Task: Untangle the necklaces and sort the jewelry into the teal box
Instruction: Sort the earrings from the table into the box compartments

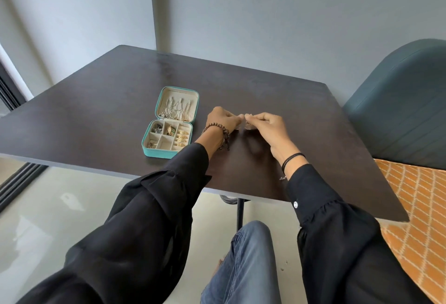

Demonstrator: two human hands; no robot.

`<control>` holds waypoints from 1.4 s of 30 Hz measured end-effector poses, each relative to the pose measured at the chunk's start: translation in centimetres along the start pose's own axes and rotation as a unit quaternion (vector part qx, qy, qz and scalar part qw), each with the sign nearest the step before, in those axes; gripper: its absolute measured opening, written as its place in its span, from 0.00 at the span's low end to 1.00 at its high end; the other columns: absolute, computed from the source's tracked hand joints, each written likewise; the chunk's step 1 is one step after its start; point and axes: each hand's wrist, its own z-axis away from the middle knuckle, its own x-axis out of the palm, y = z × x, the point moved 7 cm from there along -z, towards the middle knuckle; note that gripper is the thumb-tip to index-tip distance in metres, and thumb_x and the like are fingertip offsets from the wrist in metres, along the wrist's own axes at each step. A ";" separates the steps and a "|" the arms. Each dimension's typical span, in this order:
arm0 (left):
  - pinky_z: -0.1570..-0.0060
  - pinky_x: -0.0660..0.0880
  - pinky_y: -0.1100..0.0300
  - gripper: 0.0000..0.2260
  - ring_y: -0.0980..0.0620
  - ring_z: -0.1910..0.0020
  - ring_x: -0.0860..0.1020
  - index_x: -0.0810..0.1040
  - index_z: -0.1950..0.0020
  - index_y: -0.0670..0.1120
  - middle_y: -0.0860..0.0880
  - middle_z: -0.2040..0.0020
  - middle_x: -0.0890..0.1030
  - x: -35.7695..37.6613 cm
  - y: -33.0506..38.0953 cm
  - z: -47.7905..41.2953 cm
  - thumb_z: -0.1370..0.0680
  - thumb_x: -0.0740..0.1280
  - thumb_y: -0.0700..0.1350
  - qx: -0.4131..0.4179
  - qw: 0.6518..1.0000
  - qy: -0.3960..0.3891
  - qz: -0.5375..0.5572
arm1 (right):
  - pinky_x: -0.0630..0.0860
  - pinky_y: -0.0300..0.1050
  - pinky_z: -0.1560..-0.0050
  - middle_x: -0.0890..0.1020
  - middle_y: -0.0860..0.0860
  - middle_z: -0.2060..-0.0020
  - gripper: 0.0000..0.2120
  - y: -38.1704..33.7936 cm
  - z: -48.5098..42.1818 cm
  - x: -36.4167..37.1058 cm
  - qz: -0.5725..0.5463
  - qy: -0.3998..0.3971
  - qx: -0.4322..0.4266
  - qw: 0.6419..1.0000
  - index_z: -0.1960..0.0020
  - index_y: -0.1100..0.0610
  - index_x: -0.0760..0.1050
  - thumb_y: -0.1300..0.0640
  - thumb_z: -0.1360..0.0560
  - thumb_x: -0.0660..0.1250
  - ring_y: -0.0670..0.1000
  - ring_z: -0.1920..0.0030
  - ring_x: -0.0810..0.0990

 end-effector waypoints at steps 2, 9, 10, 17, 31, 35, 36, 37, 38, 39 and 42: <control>0.51 0.76 0.62 0.13 0.52 0.53 0.82 0.86 0.55 0.43 0.47 0.57 0.86 0.1 -0.1 1.3 0.25 0.73 0.53 0.030 0.999 -0.005 0.012 | 0.76 0.36 0.54 0.86 0.52 0.61 0.11 0.0 1.3 -0.9 -0.007 0.009 0.010 1.000 0.54 0.61 0.84 0.52 0.26 0.77 0.46 0.60 0.82; 0.51 0.80 0.56 0.09 0.52 0.58 0.81 0.82 0.64 0.48 0.50 0.63 0.83 1.2 0.0 4.1 0.27 0.76 0.50 0.053 0.993 -0.064 0.078 | 0.81 0.42 0.45 0.88 0.54 0.56 0.18 0.5 4.8 -2.5 -0.023 0.011 0.034 0.999 0.47 0.59 0.81 0.51 0.30 0.81 0.49 0.54 0.87; 0.52 0.80 0.55 0.09 0.51 0.58 0.81 0.83 0.64 0.47 0.49 0.63 0.84 1.3 -0.1 4.4 0.27 0.76 0.49 0.049 0.992 -0.069 0.094 | 0.81 0.42 0.44 0.88 0.54 0.54 0.18 0.3 5.3 -2.6 -0.024 0.006 0.030 0.999 0.45 0.59 0.82 0.52 0.29 0.80 0.50 0.52 0.87; 0.51 0.77 0.58 0.08 0.52 0.54 0.80 0.83 0.45 0.43 0.46 0.53 0.84 1.0 -0.1 6.5 0.22 0.71 0.43 0.061 0.979 -0.111 0.159 | 0.79 0.36 0.47 0.88 0.50 0.56 0.07 -0.7 8.4 -2.8 -0.020 -0.028 0.003 0.999 0.47 0.58 0.84 0.60 0.24 0.75 0.43 0.56 0.87; 0.48 0.79 0.60 0.10 0.51 0.51 0.82 0.80 0.41 0.35 0.41 0.49 0.83 0.5 0.4 9.1 0.19 0.66 0.37 0.053 0.949 -0.149 0.273 | 0.79 0.41 0.41 0.89 0.50 0.55 0.10 -2.4 10.7 -3.6 -0.048 -0.002 -0.043 0.998 0.45 0.58 0.85 0.57 0.25 0.76 0.47 0.50 0.87; 0.47 0.81 0.58 0.10 0.48 0.50 0.82 0.80 0.41 0.34 0.40 0.48 0.83 0.2 0.4 9.5 0.20 0.67 0.36 0.047 0.942 -0.156 0.295 | 0.80 0.44 0.41 0.88 0.53 0.54 0.11 -2.0 10.8 -3.7 -0.075 0.005 -0.022 0.997 0.45 0.58 0.86 0.56 0.26 0.77 0.52 0.48 0.86; 0.47 0.81 0.58 0.10 0.48 0.50 0.82 0.80 0.41 0.34 0.40 0.48 0.83 0.1 0.4 9.6 0.20 0.67 0.36 0.048 0.941 -0.158 0.294 | 0.80 0.45 0.41 0.88 0.53 0.54 0.10 -1.9 10.9 -3.6 -0.086 0.004 -0.015 0.996 0.46 0.58 0.86 0.56 0.26 0.76 0.53 0.47 0.86; 0.47 0.80 0.59 0.10 0.48 0.51 0.81 0.81 0.41 0.34 0.40 0.49 0.83 0.0 0.5 9.7 0.20 0.67 0.37 0.050 0.941 -0.160 0.293 | 0.80 0.45 0.41 0.88 0.53 0.53 0.09 -1.8 11.0 -3.5 -0.097 0.001 -0.007 0.995 0.46 0.58 0.86 0.56 0.25 0.76 0.53 0.47 0.85; 0.48 0.80 0.60 0.10 0.49 0.52 0.81 0.81 0.42 0.34 0.40 0.49 0.83 -0.1 0.6 9.8 0.20 0.67 0.38 0.050 0.940 -0.163 0.295 | 0.79 0.44 0.42 0.88 0.53 0.53 0.09 -1.9 11.2 -3.3 -0.107 -0.005 0.002 0.994 0.46 0.57 0.86 0.55 0.24 0.74 0.52 0.47 0.85; 0.50 0.81 0.61 0.11 0.50 0.53 0.81 0.81 0.42 0.34 0.41 0.50 0.83 -0.2 0.7 9.8 0.20 0.66 0.39 0.047 0.938 -0.165 0.301 | 0.79 0.44 0.42 0.88 0.53 0.52 0.09 -1.9 11.3 -3.2 -0.118 -0.010 0.013 0.993 0.47 0.57 0.86 0.54 0.22 0.73 0.51 0.46 0.86; 0.49 0.80 0.60 0.14 0.49 0.52 0.82 0.82 0.42 0.36 0.40 0.49 0.84 -0.7 0.9 9.9 0.18 0.63 0.45 0.022 0.932 -0.175 0.318 | 0.77 0.44 0.41 0.88 0.51 0.51 0.13 -2.2 11.5 -2.8 -0.140 -0.024 0.045 0.989 0.45 0.57 0.85 0.50 0.19 0.68 0.48 0.46 0.86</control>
